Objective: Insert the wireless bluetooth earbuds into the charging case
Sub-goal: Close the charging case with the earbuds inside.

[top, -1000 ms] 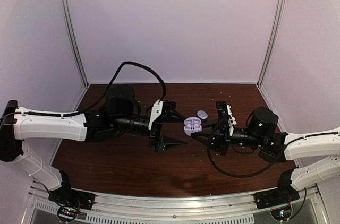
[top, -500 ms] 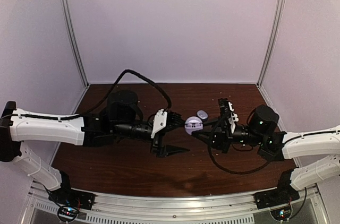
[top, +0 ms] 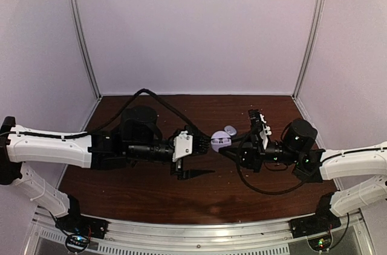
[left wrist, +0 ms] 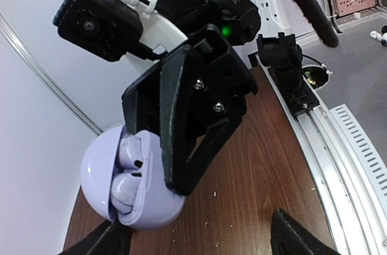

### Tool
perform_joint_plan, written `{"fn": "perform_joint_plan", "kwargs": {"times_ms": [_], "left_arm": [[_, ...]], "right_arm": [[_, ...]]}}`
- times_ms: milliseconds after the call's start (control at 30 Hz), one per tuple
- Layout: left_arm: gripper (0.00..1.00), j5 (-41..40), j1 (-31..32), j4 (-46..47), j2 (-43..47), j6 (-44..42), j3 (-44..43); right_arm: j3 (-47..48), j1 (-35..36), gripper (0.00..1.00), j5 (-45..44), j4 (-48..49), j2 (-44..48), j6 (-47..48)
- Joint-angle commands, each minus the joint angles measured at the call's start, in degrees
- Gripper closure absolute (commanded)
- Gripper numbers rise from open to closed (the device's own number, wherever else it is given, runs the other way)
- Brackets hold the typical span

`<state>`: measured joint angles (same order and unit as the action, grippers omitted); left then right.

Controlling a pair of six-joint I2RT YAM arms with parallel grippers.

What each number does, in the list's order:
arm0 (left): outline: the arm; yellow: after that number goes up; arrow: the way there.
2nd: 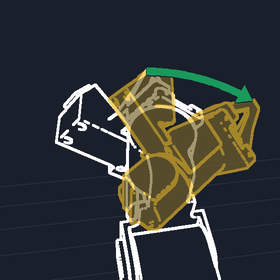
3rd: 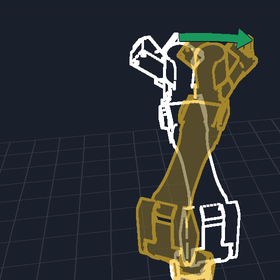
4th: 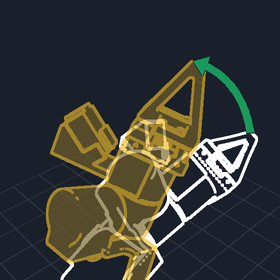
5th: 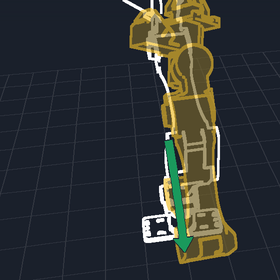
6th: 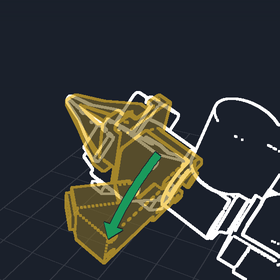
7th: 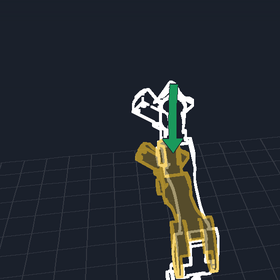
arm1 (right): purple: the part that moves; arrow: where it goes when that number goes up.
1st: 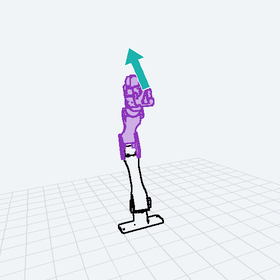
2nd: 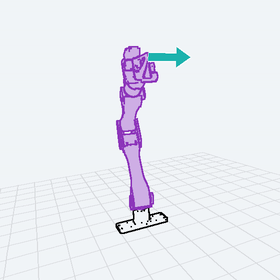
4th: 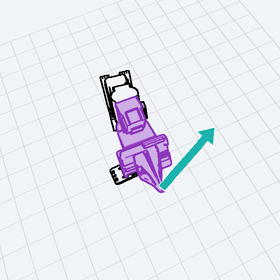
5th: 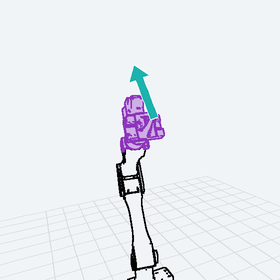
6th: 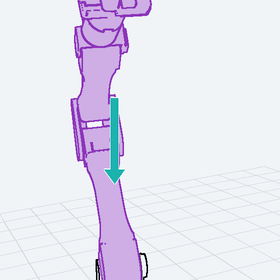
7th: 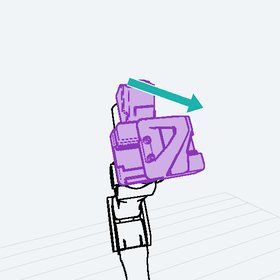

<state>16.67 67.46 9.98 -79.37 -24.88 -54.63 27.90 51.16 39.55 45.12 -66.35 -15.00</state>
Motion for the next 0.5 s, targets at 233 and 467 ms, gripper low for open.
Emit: {"fn": "perform_joint_plan", "kwargs": {"times_ms": [233,467], "left_arm": [[0.22,3.0,0.6,0.8,1.1,-6.2,-3.0],[0.17,1.1,0.9,0.3,-0.6,-9.3,-4.6]], "right_arm": [[0.5,-0.4,1.0,0.9,-3.4,0.3,-2.7],[0.7,-0.4,1.0,3.4,-2.3,-0.3,-4.2]]}}
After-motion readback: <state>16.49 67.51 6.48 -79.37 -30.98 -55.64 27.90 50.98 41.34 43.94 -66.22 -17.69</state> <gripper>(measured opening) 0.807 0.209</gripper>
